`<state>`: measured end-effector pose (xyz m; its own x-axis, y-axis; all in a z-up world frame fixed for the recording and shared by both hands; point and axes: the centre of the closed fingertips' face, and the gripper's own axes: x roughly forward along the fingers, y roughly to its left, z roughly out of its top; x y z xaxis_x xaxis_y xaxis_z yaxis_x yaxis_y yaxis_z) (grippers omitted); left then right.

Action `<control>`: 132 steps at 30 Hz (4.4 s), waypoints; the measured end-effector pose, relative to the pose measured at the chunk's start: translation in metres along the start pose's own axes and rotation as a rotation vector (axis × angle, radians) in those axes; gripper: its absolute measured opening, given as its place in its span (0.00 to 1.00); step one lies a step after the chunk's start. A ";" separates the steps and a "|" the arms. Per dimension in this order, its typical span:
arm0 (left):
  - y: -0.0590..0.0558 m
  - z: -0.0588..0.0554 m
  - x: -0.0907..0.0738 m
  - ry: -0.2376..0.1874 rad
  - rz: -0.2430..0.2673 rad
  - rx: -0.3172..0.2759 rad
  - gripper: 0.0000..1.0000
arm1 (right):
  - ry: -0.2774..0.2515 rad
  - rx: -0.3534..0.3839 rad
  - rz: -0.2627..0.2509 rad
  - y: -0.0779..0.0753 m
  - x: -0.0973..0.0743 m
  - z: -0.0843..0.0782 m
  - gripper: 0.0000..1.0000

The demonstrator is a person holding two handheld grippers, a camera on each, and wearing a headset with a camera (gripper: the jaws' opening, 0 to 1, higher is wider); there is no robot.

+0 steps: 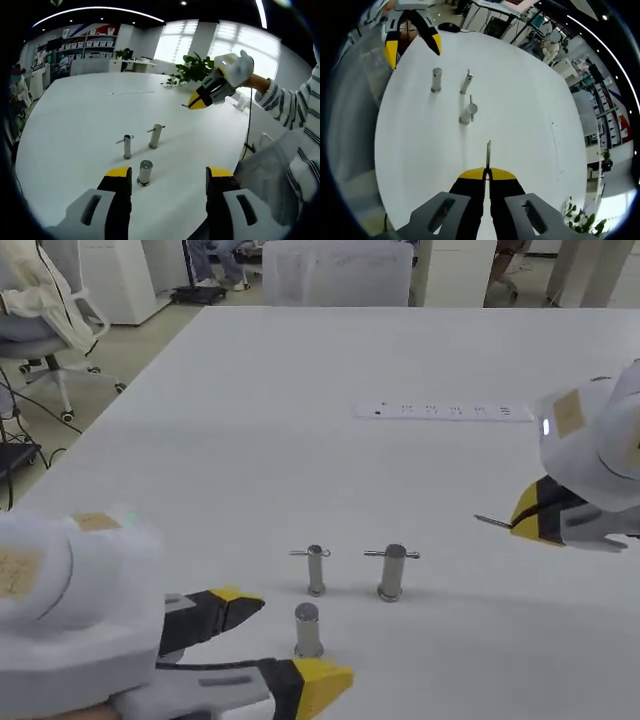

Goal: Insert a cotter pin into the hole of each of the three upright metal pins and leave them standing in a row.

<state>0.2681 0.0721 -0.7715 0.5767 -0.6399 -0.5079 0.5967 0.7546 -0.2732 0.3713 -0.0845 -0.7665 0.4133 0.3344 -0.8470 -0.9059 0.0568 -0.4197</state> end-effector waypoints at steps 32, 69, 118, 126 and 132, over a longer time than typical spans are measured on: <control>-0.026 0.029 0.029 -0.026 -0.131 -0.058 0.30 | -0.150 0.030 -0.142 0.063 -0.017 0.037 0.02; -0.065 0.024 0.048 0.053 -0.284 -0.322 0.14 | -0.246 0.073 -0.191 0.095 -0.014 0.066 0.02; -0.055 0.022 0.053 0.057 -0.256 -0.364 0.01 | -0.262 -0.002 -0.194 0.092 -0.010 0.071 0.03; -0.058 0.022 0.050 0.051 -0.259 -0.342 0.00 | -0.286 0.047 -0.166 0.094 -0.012 0.072 0.03; -0.058 0.022 0.051 0.052 -0.260 -0.332 0.00 | -0.300 0.061 -0.151 0.094 -0.012 0.072 0.04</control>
<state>0.2748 -0.0072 -0.7636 0.3968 -0.8130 -0.4260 0.5014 0.5808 -0.6413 0.2740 -0.0156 -0.7721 0.5056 0.5795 -0.6392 -0.8442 0.1794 -0.5050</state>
